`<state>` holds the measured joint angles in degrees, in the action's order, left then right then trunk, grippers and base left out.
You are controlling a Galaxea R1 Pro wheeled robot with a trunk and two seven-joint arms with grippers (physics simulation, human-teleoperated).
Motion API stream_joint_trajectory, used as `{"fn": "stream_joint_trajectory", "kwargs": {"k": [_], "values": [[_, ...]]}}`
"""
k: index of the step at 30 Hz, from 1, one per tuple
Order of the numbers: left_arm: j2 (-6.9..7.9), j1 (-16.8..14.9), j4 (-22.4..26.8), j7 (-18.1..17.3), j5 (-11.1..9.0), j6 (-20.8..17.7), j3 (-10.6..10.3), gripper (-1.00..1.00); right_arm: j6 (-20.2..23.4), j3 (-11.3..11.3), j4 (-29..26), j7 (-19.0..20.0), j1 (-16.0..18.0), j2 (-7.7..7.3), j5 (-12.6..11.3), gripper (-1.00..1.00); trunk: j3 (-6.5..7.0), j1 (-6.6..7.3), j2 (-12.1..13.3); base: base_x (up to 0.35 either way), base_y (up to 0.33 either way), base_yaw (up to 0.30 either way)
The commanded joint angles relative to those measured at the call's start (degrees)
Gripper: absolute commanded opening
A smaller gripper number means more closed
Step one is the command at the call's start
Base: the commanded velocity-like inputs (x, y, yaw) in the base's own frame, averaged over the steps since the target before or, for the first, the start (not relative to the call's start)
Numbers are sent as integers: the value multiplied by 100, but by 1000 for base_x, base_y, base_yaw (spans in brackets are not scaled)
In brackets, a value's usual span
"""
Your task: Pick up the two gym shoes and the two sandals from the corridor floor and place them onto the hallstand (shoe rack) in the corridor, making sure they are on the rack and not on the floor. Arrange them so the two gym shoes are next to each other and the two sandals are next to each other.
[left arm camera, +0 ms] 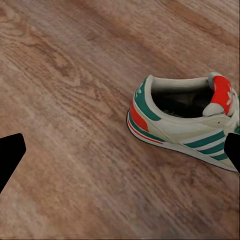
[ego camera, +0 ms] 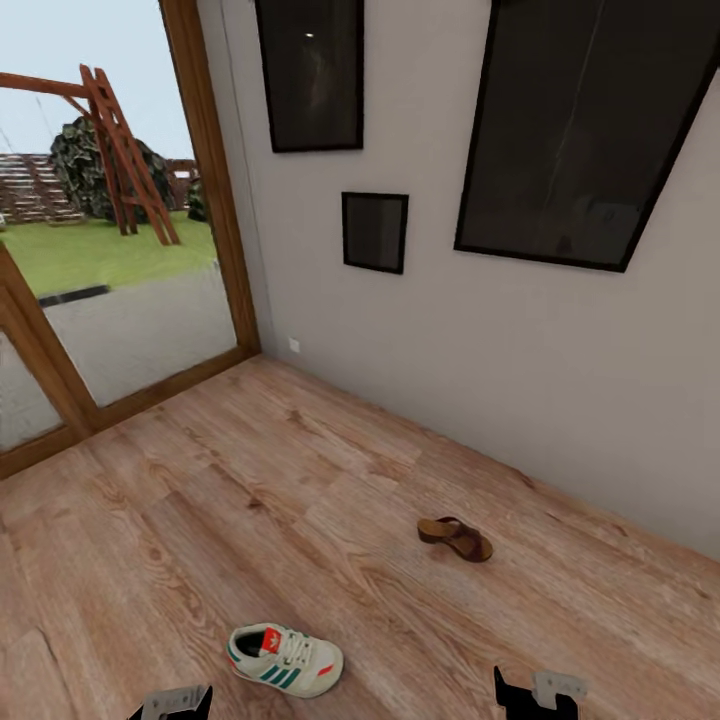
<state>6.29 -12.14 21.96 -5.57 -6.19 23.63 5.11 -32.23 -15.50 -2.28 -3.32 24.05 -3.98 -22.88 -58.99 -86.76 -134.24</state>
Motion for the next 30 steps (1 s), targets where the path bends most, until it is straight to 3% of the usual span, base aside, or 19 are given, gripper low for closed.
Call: {"fn": "stream_joint_trajectory", "kwargs": {"k": [1, 9, 20, 30], "values": [[-3, -2, -5, -58, -59, 8, 20, 100, -9, -41, -1, -36, 2, 25, -21, 100, -5, 1, -1, 0, 0, 0], [-16, 0, 6, -58, -40, 9, 7, 100, -11, -43, 0, -35, 7, 7, -28, 100, -5, 1, -1, 0, -28, 0], [-23, 1, 9, -58, -27, 10, -1, 100, -28, -33, -1, -32, 12, -15, -41, 100, -5, 1, -1, 0, -247, 0], [-23, 1, 10, -58, -31, 10, -1, 100, -29, -32, -1, -29, 11, -24, -41, 100, 21, 1, -1, 51, -265, -200]]}}
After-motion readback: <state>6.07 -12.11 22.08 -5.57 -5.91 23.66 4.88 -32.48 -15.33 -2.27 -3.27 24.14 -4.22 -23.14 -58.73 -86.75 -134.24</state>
